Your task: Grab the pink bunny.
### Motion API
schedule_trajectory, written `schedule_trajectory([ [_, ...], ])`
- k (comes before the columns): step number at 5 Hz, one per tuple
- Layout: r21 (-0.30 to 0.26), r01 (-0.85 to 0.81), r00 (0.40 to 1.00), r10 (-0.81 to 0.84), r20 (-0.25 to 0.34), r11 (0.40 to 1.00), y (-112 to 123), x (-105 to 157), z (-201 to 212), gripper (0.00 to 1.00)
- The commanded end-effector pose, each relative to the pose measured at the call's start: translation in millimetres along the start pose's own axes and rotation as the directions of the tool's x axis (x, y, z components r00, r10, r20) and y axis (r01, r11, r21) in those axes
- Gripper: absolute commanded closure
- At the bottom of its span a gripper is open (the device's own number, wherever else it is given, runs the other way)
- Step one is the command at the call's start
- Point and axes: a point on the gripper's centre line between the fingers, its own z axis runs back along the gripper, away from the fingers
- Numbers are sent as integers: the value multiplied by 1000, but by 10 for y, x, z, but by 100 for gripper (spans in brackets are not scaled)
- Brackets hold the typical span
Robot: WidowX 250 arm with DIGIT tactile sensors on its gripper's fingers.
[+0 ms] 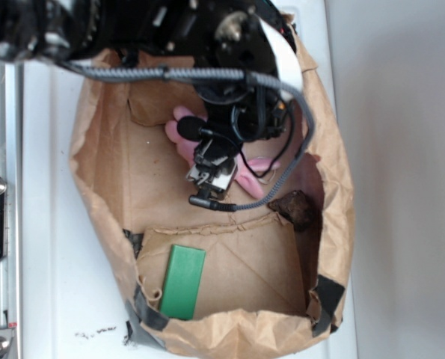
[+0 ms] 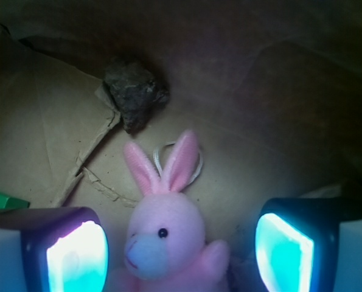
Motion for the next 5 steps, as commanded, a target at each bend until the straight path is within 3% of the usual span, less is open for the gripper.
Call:
schedule_trajectory([
  [1,17,17,999,-17,40,1000,120,77,122,0],
  [3,6,35,999,-35,1,999,77,-51,-13,0],
  [4,24,31,998,-32,51,999,72,-116,-230,0],
  [5,8,26,999,-26,31,1000,106,-145,-380,0],
])
